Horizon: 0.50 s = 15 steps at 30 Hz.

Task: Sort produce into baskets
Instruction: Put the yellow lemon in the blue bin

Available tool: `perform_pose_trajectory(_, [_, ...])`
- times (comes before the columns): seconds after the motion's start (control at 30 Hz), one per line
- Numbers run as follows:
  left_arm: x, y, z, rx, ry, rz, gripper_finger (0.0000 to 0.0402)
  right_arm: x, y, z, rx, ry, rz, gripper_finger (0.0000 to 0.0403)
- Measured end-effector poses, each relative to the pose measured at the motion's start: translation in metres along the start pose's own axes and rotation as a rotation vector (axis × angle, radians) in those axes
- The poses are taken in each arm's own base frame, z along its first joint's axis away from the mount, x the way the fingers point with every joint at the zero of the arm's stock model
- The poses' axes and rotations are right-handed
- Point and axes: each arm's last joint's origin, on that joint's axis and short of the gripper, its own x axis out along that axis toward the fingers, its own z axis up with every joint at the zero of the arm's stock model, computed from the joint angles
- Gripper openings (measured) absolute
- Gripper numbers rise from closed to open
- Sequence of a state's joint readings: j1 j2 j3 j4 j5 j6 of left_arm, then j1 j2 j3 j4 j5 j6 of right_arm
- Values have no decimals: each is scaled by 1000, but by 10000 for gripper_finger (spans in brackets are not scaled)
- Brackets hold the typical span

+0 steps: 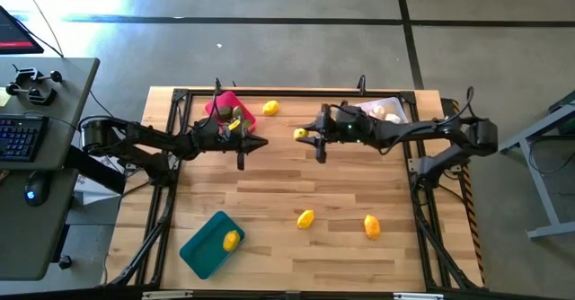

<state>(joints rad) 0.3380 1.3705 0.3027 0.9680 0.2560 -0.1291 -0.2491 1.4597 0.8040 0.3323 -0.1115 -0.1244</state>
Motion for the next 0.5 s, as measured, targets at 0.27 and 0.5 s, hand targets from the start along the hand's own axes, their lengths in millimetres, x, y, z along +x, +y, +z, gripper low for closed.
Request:
perform_pose_trajectory(0.27, [12, -6, 14, 8, -12, -33, 62, 14, 6, 8, 23, -182, 3, 115])
perform_pose_trajectory(0.5, [32, -10, 26, 36, 161, 25, 164, 15, 11, 10, 14, -203, 16, 116])
